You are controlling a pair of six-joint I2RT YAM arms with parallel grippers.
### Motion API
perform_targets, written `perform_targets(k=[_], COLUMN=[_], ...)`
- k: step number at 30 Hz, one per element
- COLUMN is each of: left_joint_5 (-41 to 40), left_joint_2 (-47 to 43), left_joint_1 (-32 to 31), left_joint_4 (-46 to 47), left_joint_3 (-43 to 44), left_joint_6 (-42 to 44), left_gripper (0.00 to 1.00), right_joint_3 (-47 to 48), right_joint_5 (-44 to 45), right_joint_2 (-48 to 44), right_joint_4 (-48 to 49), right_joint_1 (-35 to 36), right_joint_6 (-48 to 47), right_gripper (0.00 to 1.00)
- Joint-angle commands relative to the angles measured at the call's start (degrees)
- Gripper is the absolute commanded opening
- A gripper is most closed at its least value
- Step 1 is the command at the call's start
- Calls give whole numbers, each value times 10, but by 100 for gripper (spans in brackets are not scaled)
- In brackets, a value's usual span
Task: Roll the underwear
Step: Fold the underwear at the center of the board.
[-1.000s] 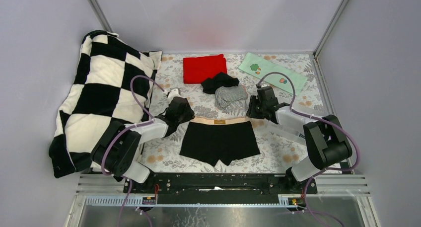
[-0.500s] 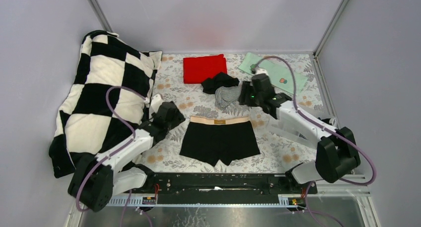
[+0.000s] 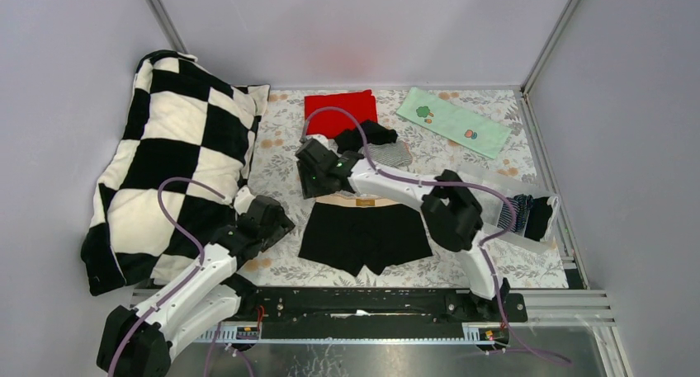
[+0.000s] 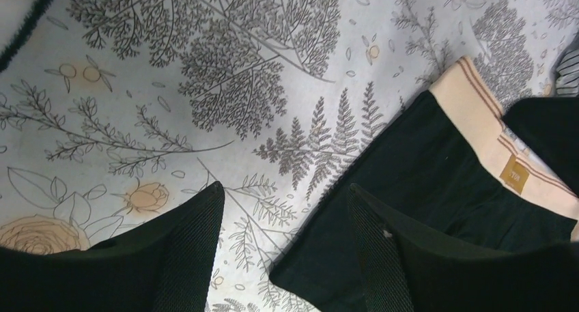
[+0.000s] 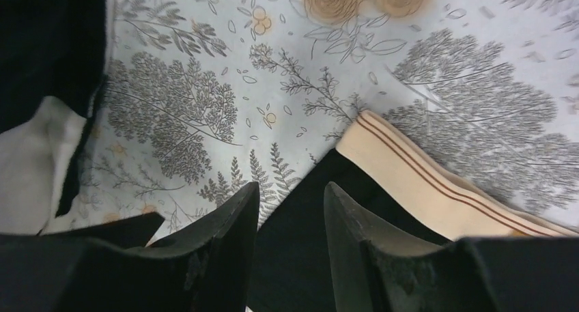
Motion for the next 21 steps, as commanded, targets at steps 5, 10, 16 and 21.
perform_targets(k=[5,10,16,21], left_joint_5=[39,62,85,99], left_joint_2=[-32,-26,-7,-1], left_joint_1=[3,3,3,2], left_joint_4=[-9,19,45,54], left_joint_3=[-24,-29,-36,-39], left_joint_6=[7,32,51,60], left_gripper=[71,70,69,67], right_joint_3=[100,103,134,177], right_joint_5=[68,73,82,98], right_joint_2=[82,98,123,155], right_joint_4=[-115,-120,-123,-148], right_joint_1=[16,16,16,16], right_joint_6=[38,37,29,19], right_gripper=[47,47,46,46])
